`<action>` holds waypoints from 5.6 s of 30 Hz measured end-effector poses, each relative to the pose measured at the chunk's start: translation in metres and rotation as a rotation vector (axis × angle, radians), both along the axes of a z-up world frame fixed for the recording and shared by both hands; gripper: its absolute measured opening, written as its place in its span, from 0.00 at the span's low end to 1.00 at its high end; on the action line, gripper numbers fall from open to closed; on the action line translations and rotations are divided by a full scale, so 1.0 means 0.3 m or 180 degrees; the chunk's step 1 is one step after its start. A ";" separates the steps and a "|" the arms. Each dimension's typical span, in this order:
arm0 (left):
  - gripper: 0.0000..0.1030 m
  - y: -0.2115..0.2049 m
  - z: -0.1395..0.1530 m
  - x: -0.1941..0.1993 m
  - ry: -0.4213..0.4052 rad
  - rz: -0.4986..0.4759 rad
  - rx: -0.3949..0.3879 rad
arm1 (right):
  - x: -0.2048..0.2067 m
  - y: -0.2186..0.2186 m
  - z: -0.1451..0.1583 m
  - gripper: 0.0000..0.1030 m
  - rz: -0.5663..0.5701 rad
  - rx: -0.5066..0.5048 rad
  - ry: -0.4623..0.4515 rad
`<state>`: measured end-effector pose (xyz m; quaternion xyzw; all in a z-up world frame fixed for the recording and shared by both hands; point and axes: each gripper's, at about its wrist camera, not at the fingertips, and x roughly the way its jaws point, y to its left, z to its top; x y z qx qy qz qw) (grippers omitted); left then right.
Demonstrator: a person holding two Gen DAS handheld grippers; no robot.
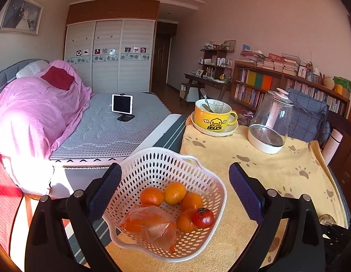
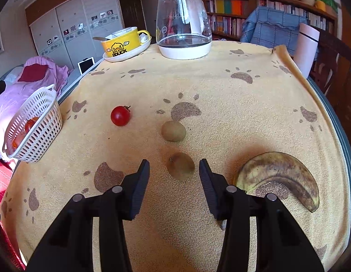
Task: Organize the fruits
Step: 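Move the right tool to a brown kiwi and grasp it, then grasp another kiwi with the left tool while the right tool holds its kiwi, then carry the kiwi into the white basket and open the left tool while the right tool holds its kiwi, then carry the held kiwi into the white basket and open the right tool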
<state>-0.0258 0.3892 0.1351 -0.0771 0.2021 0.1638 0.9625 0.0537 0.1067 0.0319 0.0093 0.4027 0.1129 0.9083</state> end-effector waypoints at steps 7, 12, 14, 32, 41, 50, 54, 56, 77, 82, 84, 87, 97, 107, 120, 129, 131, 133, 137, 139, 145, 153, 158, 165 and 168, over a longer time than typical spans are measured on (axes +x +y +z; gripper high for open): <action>0.94 -0.026 -0.006 0.011 0.0021 -0.0066 0.0010 | 0.038 -0.008 -0.029 0.36 -0.0030 -0.0010 0.0106; 0.94 -0.047 -0.015 0.020 0.0046 -0.0118 0.0024 | 0.050 0.000 -0.041 0.29 0.0003 -0.0038 0.0129; 0.94 -0.062 -0.017 0.025 0.0052 -0.0147 0.0043 | 0.042 0.003 -0.039 0.28 0.0016 -0.0054 0.0106; 0.94 -0.323 -0.147 0.087 0.0415 -0.0790 0.0193 | -0.049 -0.141 0.042 0.28 -0.0203 0.0311 -0.0204; 0.78 -0.537 -0.192 0.208 0.0680 -0.1465 0.0117 | -0.060 -0.212 0.034 0.28 -0.0347 0.0606 -0.0211; 0.37 -0.698 -0.293 0.383 0.1109 -0.1956 -0.0144 | -0.065 -0.246 0.011 0.28 -0.0518 0.0650 -0.0211; 0.28 -0.755 -0.332 0.413 0.1203 -0.2024 0.0001 | -0.062 -0.246 0.003 0.28 -0.0501 0.0678 -0.0172; 0.28 -0.766 -0.343 0.420 0.1171 -0.1957 0.0109 | -0.065 -0.240 0.002 0.28 -0.0481 0.0668 -0.0171; 0.29 -0.744 -0.380 0.460 0.1203 -0.1988 -0.0042 | -0.074 -0.232 0.005 0.28 -0.0480 0.0629 -0.0218; 0.28 -0.730 -0.357 0.429 0.1026 -0.1874 0.0012 | -0.072 -0.234 0.006 0.28 -0.0485 0.0628 -0.0222; 0.28 -0.729 -0.346 0.413 0.0965 -0.1823 0.0081 | -0.071 -0.233 0.005 0.28 -0.0484 0.0623 -0.0224; 0.28 -0.727 -0.327 0.387 0.0879 -0.1744 0.0213 | -0.072 -0.233 0.007 0.28 -0.0482 0.0608 -0.0233; 0.28 -0.639 -0.240 0.299 0.0648 -0.1287 0.0439 | -0.081 -0.213 0.009 0.28 -0.0418 0.0532 -0.0300; 0.28 -0.500 -0.189 0.227 0.0537 -0.0951 0.0455 | -0.083 -0.192 0.007 0.28 -0.0352 0.0467 -0.0313; 0.28 -0.294 -0.145 0.164 0.0413 -0.0579 0.0335 | -0.084 -0.172 0.004 0.28 -0.0326 0.0387 -0.0332; 0.28 -0.091 -0.140 0.157 0.0426 -0.0219 0.0131 | -0.085 -0.166 0.002 0.28 -0.0337 0.0333 -0.0346; 0.28 -0.048 -0.136 0.151 0.0419 -0.0140 0.0114 | -0.083 -0.166 0.001 0.28 -0.0338 0.0328 -0.0340; 0.28 -0.001 -0.132 0.145 0.0410 -0.0066 0.0055 | -0.081 -0.165 -0.001 0.28 -0.0339 0.0322 -0.0334; 0.28 0.082 -0.125 0.132 0.0414 0.0091 -0.0029 | -0.083 -0.162 -0.002 0.28 -0.0335 0.0303 -0.0336; 0.36 0.117 -0.124 0.130 0.0425 0.0167 -0.0128 | -0.083 -0.161 -0.002 0.28 -0.0336 0.0297 -0.0335; 0.64 0.199 -0.116 0.102 0.0376 0.0321 -0.0367 | -0.083 -0.161 -0.002 0.28 -0.0337 0.0294 -0.0342; 0.64 0.258 -0.090 0.067 0.0286 0.0453 -0.0470 | -0.086 -0.159 0.002 0.28 -0.0329 0.0287 -0.0357; 0.68 0.286 -0.078 0.048 0.0245 0.0502 -0.0539 | -0.093 -0.154 0.009 0.28 -0.0322 0.0268 -0.0401; 0.81 0.285 -0.040 0.015 0.0141 0.0513 -0.0418 | -0.069 -0.118 0.042 0.28 -0.0190 0.0434 -0.0259; 0.82 0.293 -0.022 -0.002 0.0076 0.0522 -0.0464 | -0.073 -0.055 0.107 0.28 -0.0017 0.0495 -0.0329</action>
